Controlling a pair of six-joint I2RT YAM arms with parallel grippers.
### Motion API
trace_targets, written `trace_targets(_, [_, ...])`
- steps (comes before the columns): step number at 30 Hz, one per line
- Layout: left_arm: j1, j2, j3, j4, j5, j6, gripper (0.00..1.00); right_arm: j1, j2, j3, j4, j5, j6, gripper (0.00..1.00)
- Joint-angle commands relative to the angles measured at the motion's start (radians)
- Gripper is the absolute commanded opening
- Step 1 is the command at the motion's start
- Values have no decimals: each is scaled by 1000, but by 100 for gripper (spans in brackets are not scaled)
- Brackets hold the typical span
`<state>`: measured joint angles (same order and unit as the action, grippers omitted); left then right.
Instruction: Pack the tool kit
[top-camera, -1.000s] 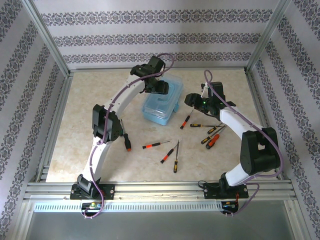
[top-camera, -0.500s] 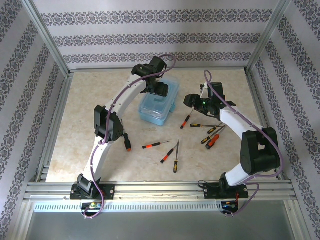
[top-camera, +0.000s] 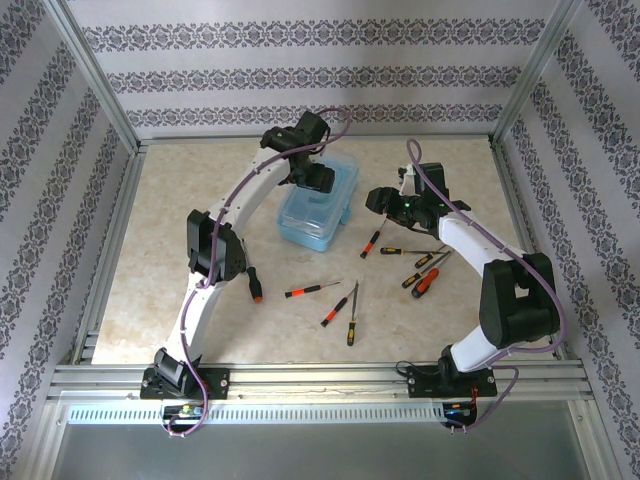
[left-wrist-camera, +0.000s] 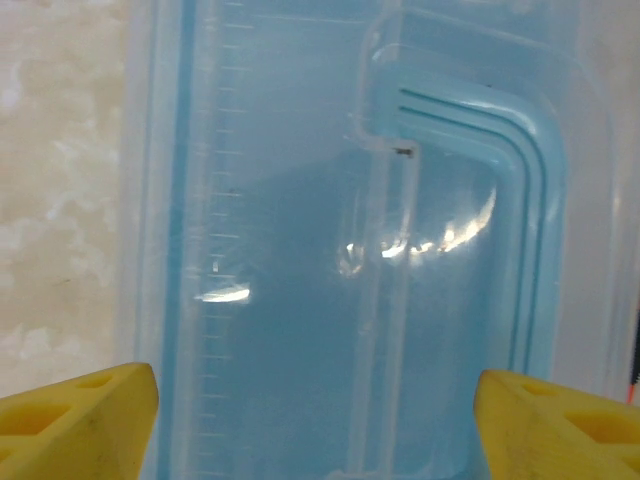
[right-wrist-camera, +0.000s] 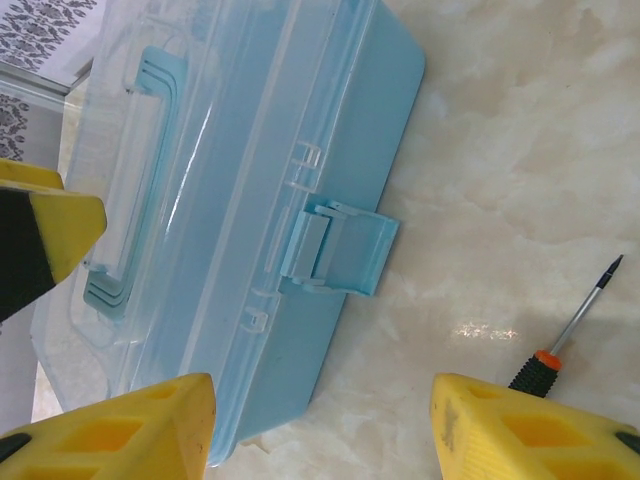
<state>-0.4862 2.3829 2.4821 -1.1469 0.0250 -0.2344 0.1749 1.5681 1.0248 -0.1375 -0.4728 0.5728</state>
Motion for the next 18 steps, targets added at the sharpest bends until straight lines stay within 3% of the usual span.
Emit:
trace_targets(1, [16, -23, 26, -49, -26, 45, 84, 9, 12, 3, 12, -18, 1, 60])
trace_targets(6, [21, -5, 26, -47, -31, 64, 88, 9, 14, 1, 18, -23, 6, 60])
trace_targets(11, [57, 29, -15, -26, 80, 55, 84, 12, 9, -1, 17, -16, 4, 60])
trace_targets(18, [60, 33, -60, -4, 124, 70, 82, 21, 9, 7, 16, -19, 6, 60])
